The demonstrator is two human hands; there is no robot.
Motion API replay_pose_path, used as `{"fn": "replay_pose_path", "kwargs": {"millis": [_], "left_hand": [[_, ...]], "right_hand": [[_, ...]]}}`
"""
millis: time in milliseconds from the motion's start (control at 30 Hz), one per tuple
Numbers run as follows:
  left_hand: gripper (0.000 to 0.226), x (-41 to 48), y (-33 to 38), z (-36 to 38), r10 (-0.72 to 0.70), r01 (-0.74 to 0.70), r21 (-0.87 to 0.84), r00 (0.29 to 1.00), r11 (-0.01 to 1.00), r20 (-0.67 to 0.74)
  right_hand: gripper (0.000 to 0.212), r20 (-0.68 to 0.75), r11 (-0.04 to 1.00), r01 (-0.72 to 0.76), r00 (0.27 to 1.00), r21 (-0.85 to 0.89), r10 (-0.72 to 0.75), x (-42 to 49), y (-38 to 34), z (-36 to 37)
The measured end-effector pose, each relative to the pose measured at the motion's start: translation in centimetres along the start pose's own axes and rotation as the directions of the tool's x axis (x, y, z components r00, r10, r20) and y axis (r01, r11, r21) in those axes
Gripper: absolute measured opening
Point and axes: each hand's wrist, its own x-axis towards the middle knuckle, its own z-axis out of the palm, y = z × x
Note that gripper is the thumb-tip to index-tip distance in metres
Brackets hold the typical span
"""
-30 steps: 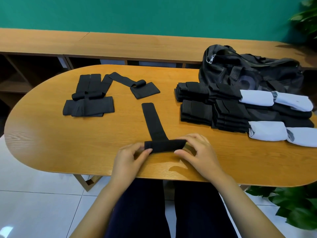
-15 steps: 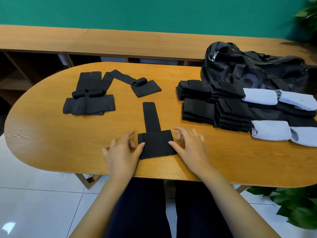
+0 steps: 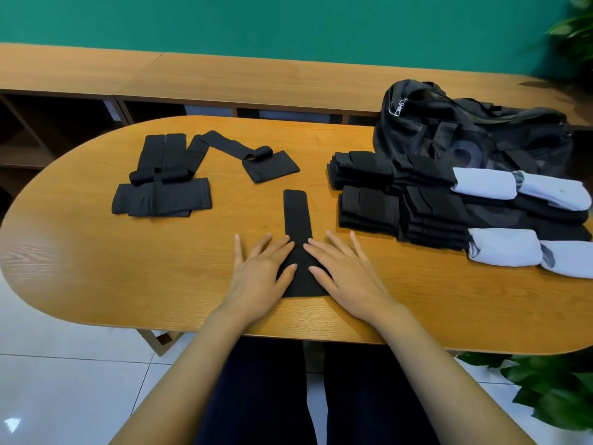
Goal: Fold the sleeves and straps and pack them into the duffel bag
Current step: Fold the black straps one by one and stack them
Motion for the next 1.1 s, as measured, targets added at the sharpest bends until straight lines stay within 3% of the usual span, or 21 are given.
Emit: {"fn": "replay_pose_path", "kwargs": {"millis": [167, 333, 533, 933, 1100], "left_hand": [[0.057, 0.5, 1.3, 0.6, 0.023, -0.022, -0.012, 0.999, 1.000, 0.037], [0.087, -0.3, -0.4, -0.1, 0.165, -0.158, -0.141, 0.985, 0.977, 0.041], [0.081, -1.3, -1.9, -0.2, 0.272, -0.255, -0.231, 0.961, 0.939, 0.045], [0.057, -1.7, -1.8, 0.3, 0.224, -0.249, -0.292, 0.967, 0.923, -0.118], [0.071, -1.7, -2.0, 0.4, 0.287, -0.299, -0.239, 0.954, 0.924, -0.084]], "right_hand": [[0.063, 0.010, 0.999, -0.016, 1.000, 0.033, 0.016, -1.2, 1.4, -0.6], [0.066, -0.001, 0.999, 0.014, 1.000, 0.052, -0.014, -2.3, 2.9, -1.4], [0.074, -0.026, 0.992, 0.035, 0.999, 0.125, -0.032, -3.0, 3.1, -0.8], [0.071, -0.160, 0.988, 0.103, 0.983, 0.117, -0.084, -3.6, 3.3, -0.2], [0.069, -0.144, 0.991, 0.090, 0.987, 0.097, -0.075, -3.6, 3.2, -0.1]]}}
